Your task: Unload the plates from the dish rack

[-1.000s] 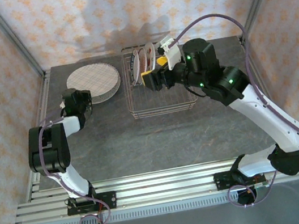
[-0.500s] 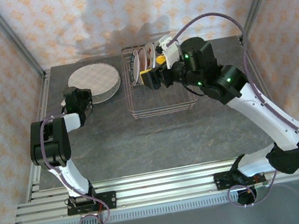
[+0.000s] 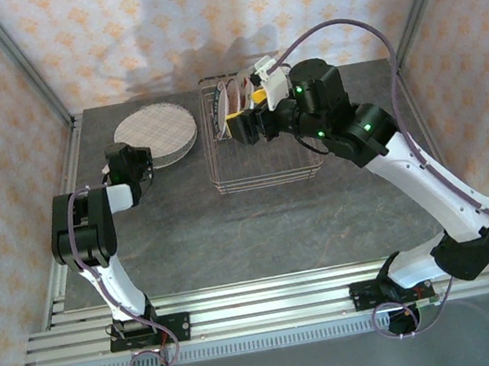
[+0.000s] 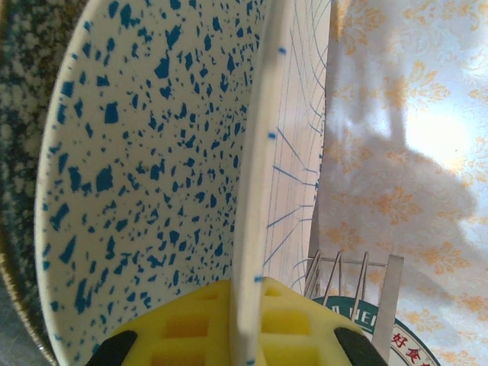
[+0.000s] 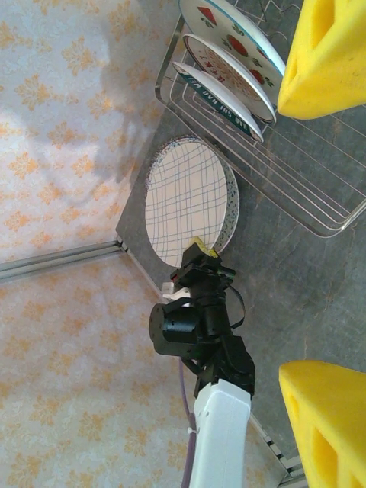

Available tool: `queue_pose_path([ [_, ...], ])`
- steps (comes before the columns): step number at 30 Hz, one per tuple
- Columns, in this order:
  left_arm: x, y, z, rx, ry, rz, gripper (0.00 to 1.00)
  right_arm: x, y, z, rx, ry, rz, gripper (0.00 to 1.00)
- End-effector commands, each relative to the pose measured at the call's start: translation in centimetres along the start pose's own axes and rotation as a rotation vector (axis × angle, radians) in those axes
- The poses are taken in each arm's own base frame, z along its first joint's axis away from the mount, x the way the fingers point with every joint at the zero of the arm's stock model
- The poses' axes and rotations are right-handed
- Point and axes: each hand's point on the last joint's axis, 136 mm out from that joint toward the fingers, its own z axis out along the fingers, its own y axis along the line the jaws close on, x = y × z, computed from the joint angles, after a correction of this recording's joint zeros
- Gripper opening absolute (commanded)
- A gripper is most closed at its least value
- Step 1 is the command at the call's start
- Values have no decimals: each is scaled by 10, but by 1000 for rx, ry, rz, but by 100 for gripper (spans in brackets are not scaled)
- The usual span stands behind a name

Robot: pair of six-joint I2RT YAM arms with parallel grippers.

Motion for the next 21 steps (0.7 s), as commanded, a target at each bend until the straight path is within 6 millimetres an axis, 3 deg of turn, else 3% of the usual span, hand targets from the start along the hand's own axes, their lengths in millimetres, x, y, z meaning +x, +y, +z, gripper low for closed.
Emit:
queue_pose_path([
  [1, -8, -26, 2, 81, -8, 14, 3, -19, 5, -9, -6, -52, 2, 82],
  [9, -6, -22, 1, 43, 12, 16, 32, -18, 5, -9, -7, -48, 2, 82],
  [14, -5, -21, -4, -6, 29, 18, 45, -19, 5, -10, -7, -52, -1, 82],
  [21, 1, -15, -12, -103, 73, 25, 49, -18, 4, -8, -6, -48, 0, 82],
])
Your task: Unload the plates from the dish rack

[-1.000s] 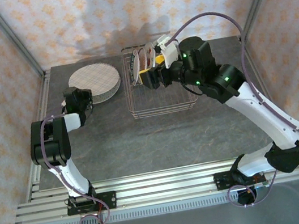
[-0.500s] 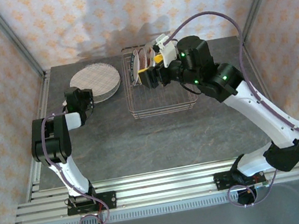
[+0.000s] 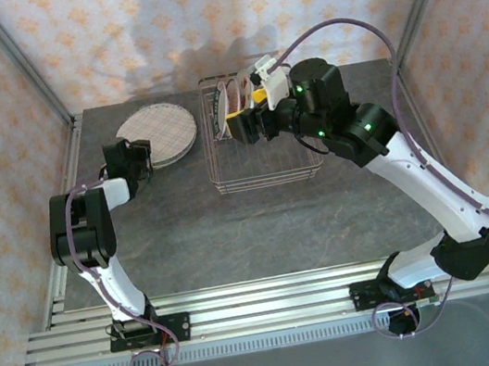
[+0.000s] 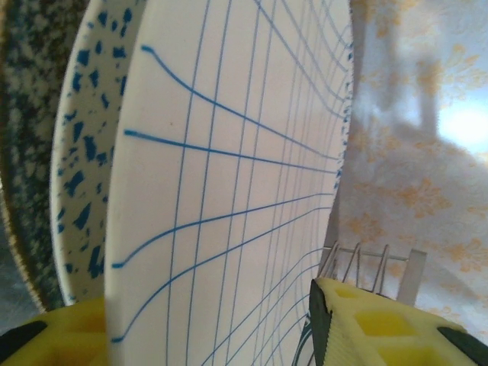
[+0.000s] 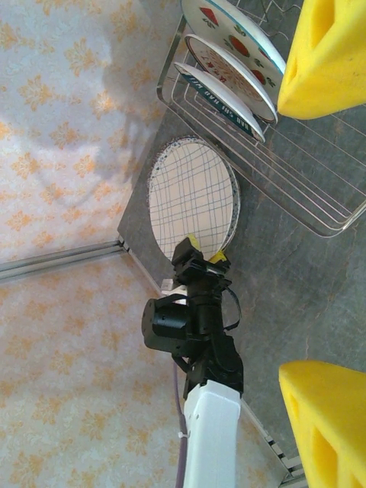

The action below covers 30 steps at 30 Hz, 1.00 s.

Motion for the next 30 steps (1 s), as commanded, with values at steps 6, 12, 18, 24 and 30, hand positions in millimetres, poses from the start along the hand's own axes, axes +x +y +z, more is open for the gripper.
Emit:
queue_pose_path([
  [6, 2, -10, -15, -69, 44, 30, 50, -16, 4, -7, -5, -45, 7, 82],
  [12, 3, -1, -16, -114, 51, 27, 51, -15, 4, -9, -2, -45, 12, 82],
  [18, 2, 2, -20, -143, 45, 29, 51, -15, 3, -11, 1, -47, 14, 82],
  [24, 2, 6, -23, -177, 51, 20, 51, -14, 3, -11, -1, -46, 19, 82],
  [30, 4, 6, -19, -193, 66, 14, 51, -14, 3, -11, 1, -46, 24, 82],
])
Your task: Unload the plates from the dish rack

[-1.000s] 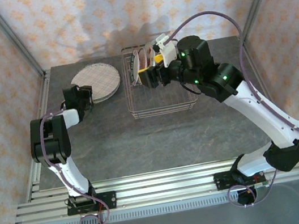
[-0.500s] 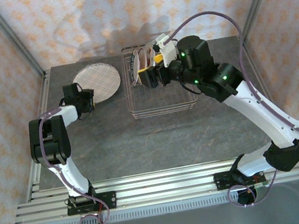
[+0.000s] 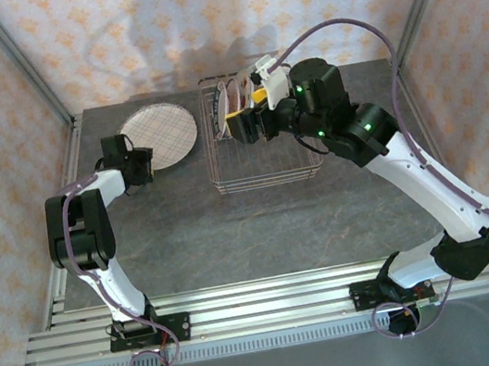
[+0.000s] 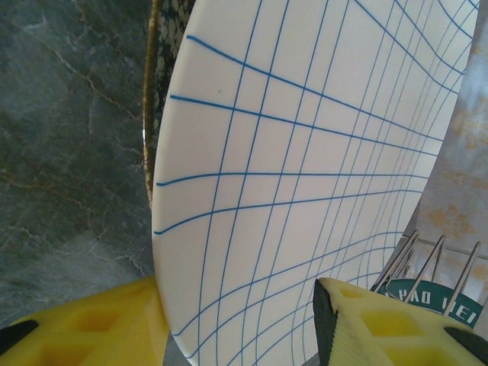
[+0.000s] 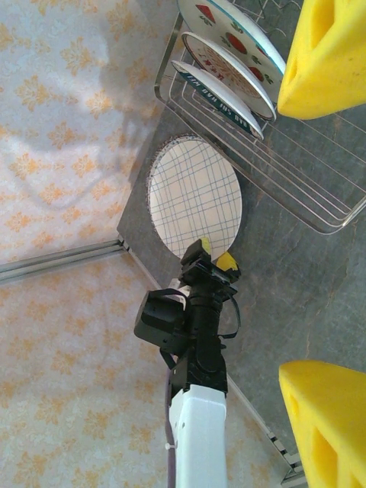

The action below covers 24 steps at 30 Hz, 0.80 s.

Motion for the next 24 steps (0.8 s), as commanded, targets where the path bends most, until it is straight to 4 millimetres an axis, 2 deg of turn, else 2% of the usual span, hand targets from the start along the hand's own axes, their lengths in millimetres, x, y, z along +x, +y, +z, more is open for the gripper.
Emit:
queue_pose_path([
  [1, -3, -17, -11, 17, -1, 15, 51, -14, 3, -11, 1, -47, 6, 82],
  [18, -14, -18, -8, -26, -16, 25, 52, -12, 2, -14, 7, -42, 15, 83],
  [21, -11, -21, -8, -17, 1, 19, 51, -12, 2, -14, 10, -40, 15, 83],
  [24, 0, -26, -19, -12, 23, 18, 52, -12, 0, -14, 18, -40, 15, 82],
])
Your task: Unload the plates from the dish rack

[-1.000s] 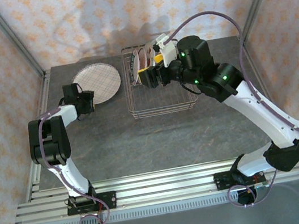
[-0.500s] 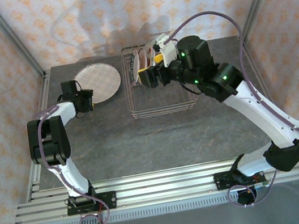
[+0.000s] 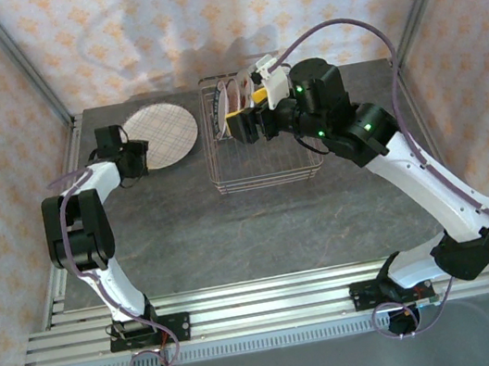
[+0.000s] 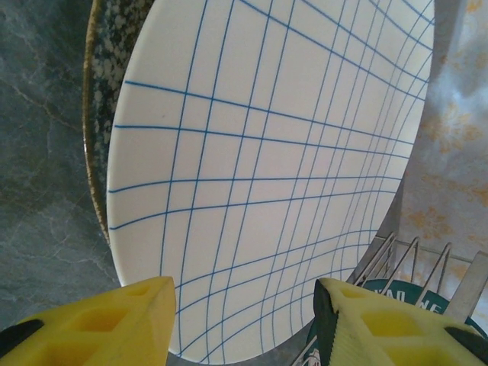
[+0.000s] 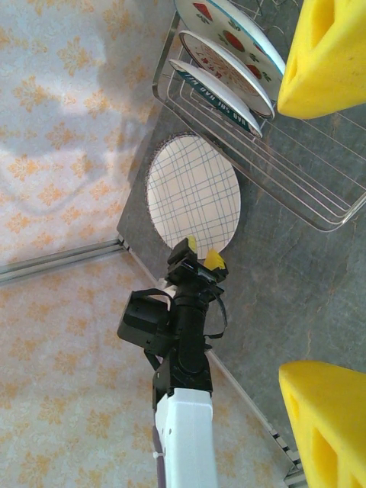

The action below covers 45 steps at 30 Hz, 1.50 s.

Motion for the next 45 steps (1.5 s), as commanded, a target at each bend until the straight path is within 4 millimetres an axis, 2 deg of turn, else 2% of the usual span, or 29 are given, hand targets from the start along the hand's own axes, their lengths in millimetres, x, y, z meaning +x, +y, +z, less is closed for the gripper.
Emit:
queue_pose_path([
  [1, 14, -8, -14, -9, 36, 12, 52, -11, 1, -13, 15, -38, 3, 82],
  [5, 45, -7, -22, -46, 117, 47, 55, -8, -2, -10, 27, -28, 9, 83],
  [8, 66, -5, -22, -75, 166, 65, 71, -8, -3, -7, 31, -21, 12, 83],
  [10, 75, -12, -18, -66, 190, 67, 84, -8, -2, -6, 30, -21, 14, 83],
  [11, 78, -15, -14, -63, 199, 65, 86, -8, -3, -6, 30, -20, 14, 83],
  [16, 81, -37, 5, -16, 224, 49, 85, -7, -3, -5, 34, -12, 16, 83],
  [17, 81, -32, 15, -37, 227, 44, 85, -8, -3, -7, 37, -14, 15, 83],
  [20, 80, -36, 25, -43, 237, 29, 85, -6, -6, -9, 51, -13, 14, 83],
  [27, 86, -48, 31, -41, 262, 28, 86, -5, -9, -9, 68, -13, 11, 83],
  [33, 90, -42, 41, -65, 280, 14, 87, -6, -9, -6, 68, -11, 12, 83],
  [38, 86, -52, 31, -43, 238, 45, 87, -5, -10, -5, 70, -8, 9, 83],
  [43, 96, -71, 11, 0, 205, 133, 88, -1, -14, -1, 91, 0, 12, 84],
  [45, 103, -80, -1, 38, 188, 167, 88, 0, -25, 4, 151, 4, 29, 86],
])
